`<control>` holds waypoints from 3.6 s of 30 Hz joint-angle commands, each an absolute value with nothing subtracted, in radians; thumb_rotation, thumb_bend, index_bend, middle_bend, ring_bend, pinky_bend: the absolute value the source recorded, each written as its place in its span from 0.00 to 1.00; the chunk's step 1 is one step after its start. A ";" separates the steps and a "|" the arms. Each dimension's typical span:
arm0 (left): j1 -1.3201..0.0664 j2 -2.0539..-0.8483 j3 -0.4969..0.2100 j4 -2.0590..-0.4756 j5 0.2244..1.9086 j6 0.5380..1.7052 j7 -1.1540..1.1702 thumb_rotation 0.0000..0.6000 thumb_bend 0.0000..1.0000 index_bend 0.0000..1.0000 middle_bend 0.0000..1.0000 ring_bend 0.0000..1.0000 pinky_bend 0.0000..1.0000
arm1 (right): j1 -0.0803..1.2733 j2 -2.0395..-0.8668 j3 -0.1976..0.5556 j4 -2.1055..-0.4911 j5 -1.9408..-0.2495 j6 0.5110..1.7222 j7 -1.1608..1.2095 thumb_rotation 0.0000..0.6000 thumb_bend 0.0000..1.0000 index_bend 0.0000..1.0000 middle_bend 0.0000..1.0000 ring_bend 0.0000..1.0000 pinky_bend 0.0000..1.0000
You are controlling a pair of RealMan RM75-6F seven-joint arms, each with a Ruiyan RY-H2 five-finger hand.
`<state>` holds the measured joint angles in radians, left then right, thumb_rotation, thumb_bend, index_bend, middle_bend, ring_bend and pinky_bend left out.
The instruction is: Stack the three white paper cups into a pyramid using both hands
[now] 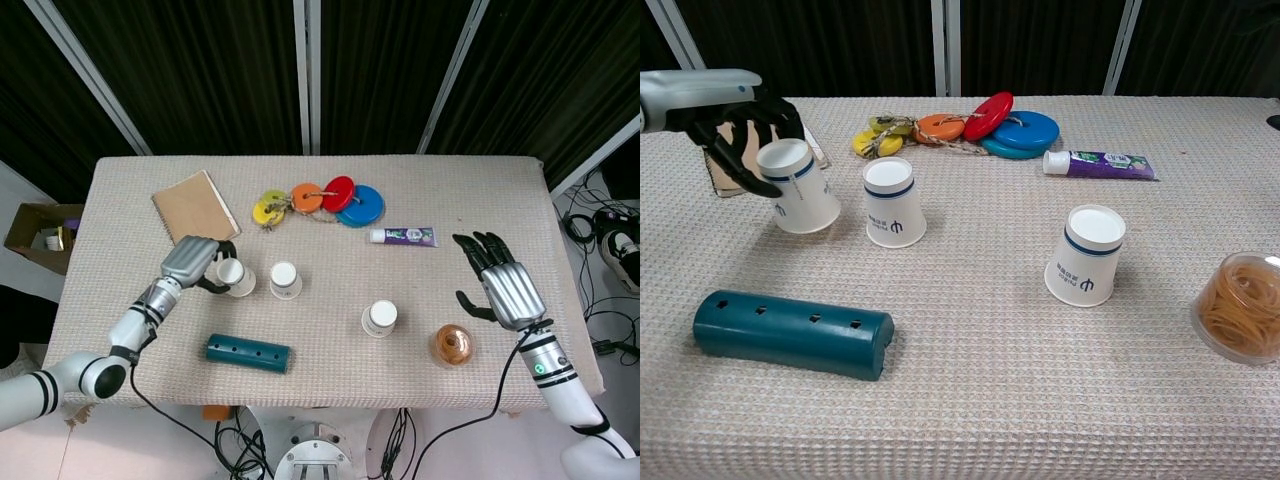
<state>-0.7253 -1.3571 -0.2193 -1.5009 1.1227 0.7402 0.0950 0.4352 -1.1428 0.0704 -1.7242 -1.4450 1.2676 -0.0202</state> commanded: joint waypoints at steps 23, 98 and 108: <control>-0.831 -1.436 -0.188 -1.440 0.987 0.704 0.151 1.00 0.20 0.47 0.44 0.46 0.54 | 0.410 -1.149 0.087 -1.699 -1.455 1.253 0.013 1.00 0.29 0.00 0.13 0.02 0.08; -0.466 -1.115 -0.055 -1.797 1.162 1.162 0.077 1.00 0.02 0.23 0.16 0.18 0.32 | 0.640 -1.374 0.060 -1.672 -1.401 0.892 -0.372 1.00 0.30 0.32 0.36 0.14 0.15; -0.421 -1.093 -0.052 -1.796 1.171 1.174 0.048 1.00 0.02 0.23 0.16 0.18 0.32 | 0.661 -1.302 0.110 -1.779 -1.448 0.954 -0.355 1.00 0.34 0.46 0.46 0.21 0.18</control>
